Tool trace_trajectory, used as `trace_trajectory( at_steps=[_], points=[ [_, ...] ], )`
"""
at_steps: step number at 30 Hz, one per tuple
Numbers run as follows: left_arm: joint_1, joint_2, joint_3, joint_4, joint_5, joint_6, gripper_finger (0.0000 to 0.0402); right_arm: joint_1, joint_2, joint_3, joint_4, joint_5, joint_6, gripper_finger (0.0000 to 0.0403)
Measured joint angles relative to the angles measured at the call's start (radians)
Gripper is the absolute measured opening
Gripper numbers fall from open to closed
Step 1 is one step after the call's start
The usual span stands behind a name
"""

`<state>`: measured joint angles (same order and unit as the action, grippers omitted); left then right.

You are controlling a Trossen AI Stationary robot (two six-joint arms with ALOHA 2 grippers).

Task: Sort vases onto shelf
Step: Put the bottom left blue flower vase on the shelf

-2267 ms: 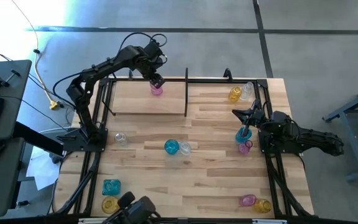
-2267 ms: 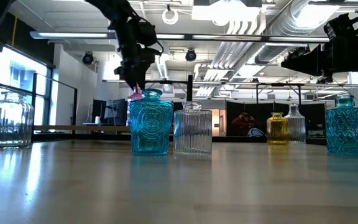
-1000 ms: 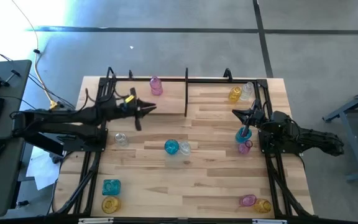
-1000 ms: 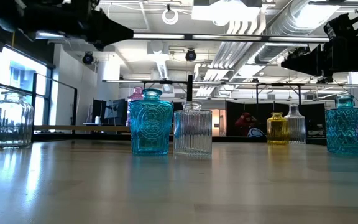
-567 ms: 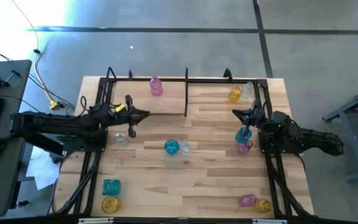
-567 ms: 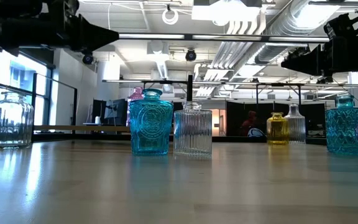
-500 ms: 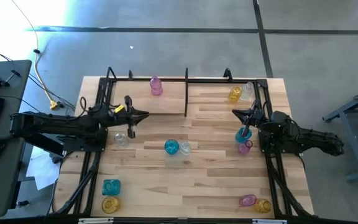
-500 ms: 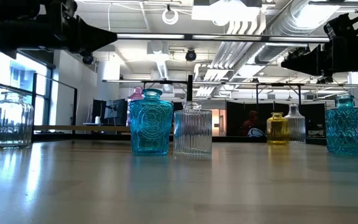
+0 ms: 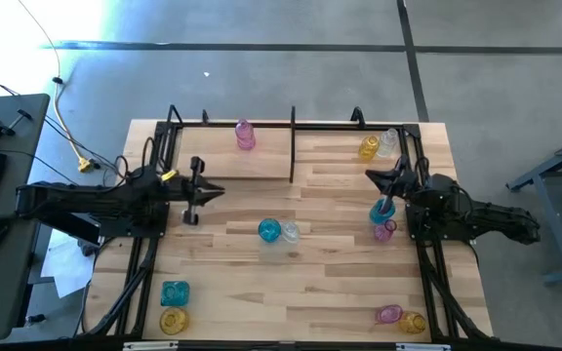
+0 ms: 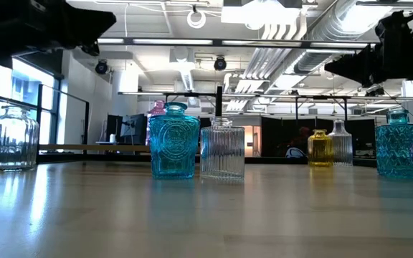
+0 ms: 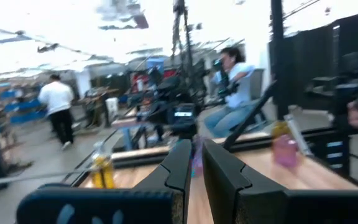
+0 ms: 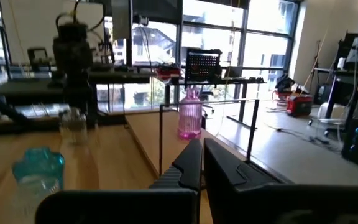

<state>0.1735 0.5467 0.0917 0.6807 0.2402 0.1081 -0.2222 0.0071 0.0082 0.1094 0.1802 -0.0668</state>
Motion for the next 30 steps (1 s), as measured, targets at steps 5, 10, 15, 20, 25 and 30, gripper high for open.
trace_trajectory(
  at_steps=[5,10,15,20,25,30],
  points=[
    [0.0,-0.081,0.0,-0.116,0.016,0.001,0.0028,0.0,0.0,0.0,0.123,-0.017,0.073,0.0],
    [0.0,-0.141,0.0,-0.24,0.016,0.041,0.0028,0.01,0.036,0.0,0.268,-0.289,0.095,0.0],
    [0.0,-0.185,0.0,-0.296,0.017,0.037,0.0028,0.091,0.185,0.0,0.398,-0.23,0.067,0.0],
    [0.0,-0.212,0.0,-0.357,0.023,0.009,0.0028,0.194,0.416,0.004,0.578,-0.164,0.041,0.0],
    [-0.01,-0.211,0.062,-0.475,0.076,-0.089,0.0025,0.269,0.643,0.08,0.683,-0.074,-0.018,0.0],
    [-0.098,-0.178,0.176,-0.707,0.001,-0.114,0.0006,0.284,0.81,0.172,0.683,-0.067,-0.064,0.0]
  ],
)
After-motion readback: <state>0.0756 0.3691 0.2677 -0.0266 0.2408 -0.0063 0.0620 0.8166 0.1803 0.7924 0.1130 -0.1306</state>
